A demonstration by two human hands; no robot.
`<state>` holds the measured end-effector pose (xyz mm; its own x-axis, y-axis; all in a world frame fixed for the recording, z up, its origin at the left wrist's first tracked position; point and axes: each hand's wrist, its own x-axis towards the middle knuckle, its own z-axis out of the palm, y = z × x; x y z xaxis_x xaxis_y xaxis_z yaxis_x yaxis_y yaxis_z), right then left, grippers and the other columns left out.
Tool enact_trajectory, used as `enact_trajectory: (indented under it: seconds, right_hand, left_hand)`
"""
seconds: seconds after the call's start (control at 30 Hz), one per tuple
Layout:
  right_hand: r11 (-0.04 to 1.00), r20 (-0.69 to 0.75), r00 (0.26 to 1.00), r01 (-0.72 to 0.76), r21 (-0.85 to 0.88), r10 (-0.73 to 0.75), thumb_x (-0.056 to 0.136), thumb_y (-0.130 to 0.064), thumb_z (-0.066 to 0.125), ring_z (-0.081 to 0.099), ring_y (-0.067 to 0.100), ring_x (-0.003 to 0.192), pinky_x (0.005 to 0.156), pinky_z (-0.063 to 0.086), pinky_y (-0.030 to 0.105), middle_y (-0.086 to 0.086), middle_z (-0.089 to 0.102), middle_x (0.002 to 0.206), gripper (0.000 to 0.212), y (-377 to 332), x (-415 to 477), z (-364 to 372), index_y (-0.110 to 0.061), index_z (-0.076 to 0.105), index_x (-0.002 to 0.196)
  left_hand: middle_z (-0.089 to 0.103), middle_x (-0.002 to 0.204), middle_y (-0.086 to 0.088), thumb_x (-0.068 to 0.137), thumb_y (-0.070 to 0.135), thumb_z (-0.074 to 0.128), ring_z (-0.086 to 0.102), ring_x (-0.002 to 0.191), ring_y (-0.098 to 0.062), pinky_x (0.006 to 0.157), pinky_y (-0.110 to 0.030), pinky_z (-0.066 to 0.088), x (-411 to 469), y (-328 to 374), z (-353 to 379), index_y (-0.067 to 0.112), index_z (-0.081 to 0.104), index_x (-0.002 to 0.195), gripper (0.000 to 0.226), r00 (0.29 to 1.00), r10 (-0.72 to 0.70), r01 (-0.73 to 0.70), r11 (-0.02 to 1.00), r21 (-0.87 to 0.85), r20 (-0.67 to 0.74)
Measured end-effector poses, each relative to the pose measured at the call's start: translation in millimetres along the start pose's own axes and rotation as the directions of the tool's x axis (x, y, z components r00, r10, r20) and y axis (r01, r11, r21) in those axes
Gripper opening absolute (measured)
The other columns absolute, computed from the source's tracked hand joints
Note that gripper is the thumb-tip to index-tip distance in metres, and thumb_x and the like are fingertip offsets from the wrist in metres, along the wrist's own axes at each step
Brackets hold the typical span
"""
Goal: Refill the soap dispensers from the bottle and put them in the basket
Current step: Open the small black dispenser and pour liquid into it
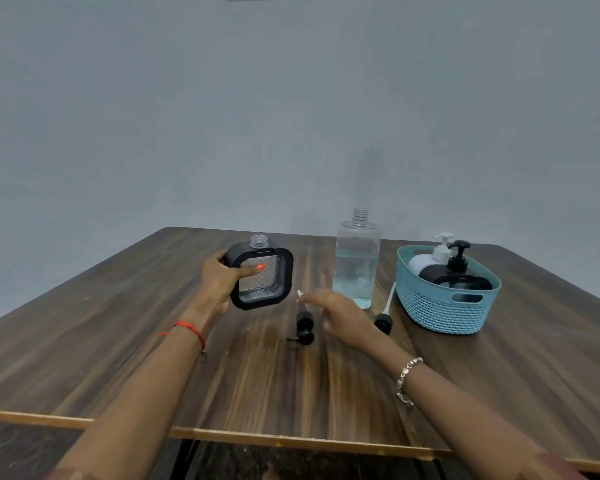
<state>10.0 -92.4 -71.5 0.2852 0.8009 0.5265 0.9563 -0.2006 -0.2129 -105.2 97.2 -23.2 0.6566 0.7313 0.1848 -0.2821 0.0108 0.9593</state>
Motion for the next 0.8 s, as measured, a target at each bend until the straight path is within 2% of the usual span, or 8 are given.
enact_trajectory:
  seconds: [0.07,0.13,0.2,0.23,0.33,0.47,0.67,0.8]
  right_hand:
    - [0.978,-0.300,0.935,-0.151,0.146,0.189,0.073,0.016,0.045,0.062,0.027,0.095,0.080,0.043,0.019,0.011,0.067,0.103,0.041,0,6,-14,-0.005,0.065,0.102]
    - [0.915,-0.546,0.741,-0.250,0.316,0.391,0.069,0.016,0.045,0.058,0.031,0.087,0.066,0.037,0.018,0.014,0.062,0.096,0.035,6,16,-32,-0.003,0.061,0.094]
    - [0.867,-0.653,0.572,-0.290,0.406,0.496,0.068,0.011,0.053,0.051,0.028,0.098,0.068,0.031,0.012,0.015,0.053,0.104,0.034,17,25,-48,-0.003,0.053,0.098]
    - [0.845,-0.648,0.545,-0.299,0.443,0.532,0.069,0.007,0.060,0.047,0.026,0.105,0.072,0.030,0.009,0.014,0.049,0.111,0.039,25,28,-54,-0.004,0.048,0.105]
    - [0.714,-0.416,0.625,-0.351,0.605,0.661,0.072,-0.007,0.073,0.042,0.021,0.114,0.091,0.037,0.025,0.011,0.042,0.125,0.070,50,34,-66,-0.011,0.033,0.128]
    - [0.547,-0.103,0.707,-0.437,0.714,0.700,0.066,-0.012,0.081,0.052,0.020,0.108,0.087,0.047,0.031,0.010,0.050,0.127,0.087,70,41,-68,-0.011,0.030,0.137]
    - [0.570,-0.126,0.686,-0.471,0.673,0.716,0.042,-0.040,0.087,0.063,0.022,0.101,0.088,0.053,0.045,0.003,0.066,0.111,0.083,74,46,-55,-0.018,0.058,0.116]
    - [0.591,-0.249,0.642,-0.395,0.703,0.725,0.049,-0.024,0.089,0.061,0.020,0.102,0.085,0.053,0.038,0.002,0.064,0.111,0.073,69,46,-42,-0.018,0.055,0.113]
  left_hand:
    - [0.065,0.084,-0.003,0.062,-0.010,0.078,0.063,0.073,-0.018,0.059,-0.030,0.052,1,-2,4,0.005,0.058,0.100,0.046,1.000,0.011,-0.011,1.000,0.001,0.005]
    - [0.065,0.083,-0.001,0.062,-0.010,0.077,0.063,0.071,-0.014,0.059,-0.027,0.053,2,-3,7,0.008,0.058,0.097,0.044,1.000,0.026,-0.026,1.000,-0.004,0.006]
    - [0.066,0.083,0.002,0.062,-0.010,0.077,0.064,0.070,-0.012,0.059,-0.026,0.053,4,-4,11,0.013,0.058,0.093,0.043,0.999,0.036,-0.036,0.999,-0.017,0.007]
    - [0.066,0.084,0.002,0.062,-0.009,0.078,0.064,0.071,-0.011,0.059,-0.026,0.052,5,-4,12,0.014,0.058,0.093,0.043,0.999,0.036,-0.036,0.999,-0.024,0.009]
    - [0.066,0.086,0.004,0.063,-0.006,0.079,0.064,0.073,-0.010,0.059,-0.025,0.051,9,-5,18,0.017,0.058,0.092,0.043,0.999,0.034,-0.033,0.999,-0.035,0.016]
    - [0.065,0.088,0.002,0.066,-0.002,0.078,0.064,0.078,-0.014,0.065,-0.029,0.053,14,-6,29,0.017,0.057,0.094,0.039,0.999,0.041,-0.040,0.999,-0.015,0.036]
    - [0.065,0.091,0.002,0.070,-0.001,0.076,0.064,0.077,-0.008,0.053,-0.015,0.051,21,-12,38,0.010,0.053,0.107,0.046,0.996,0.078,-0.077,0.997,-0.019,0.051]
    - [0.066,0.091,0.001,0.067,0.000,0.078,0.065,0.075,-0.008,0.051,-0.015,0.051,25,-17,41,0.012,0.055,0.102,0.044,0.997,0.073,-0.072,0.997,-0.036,0.035]
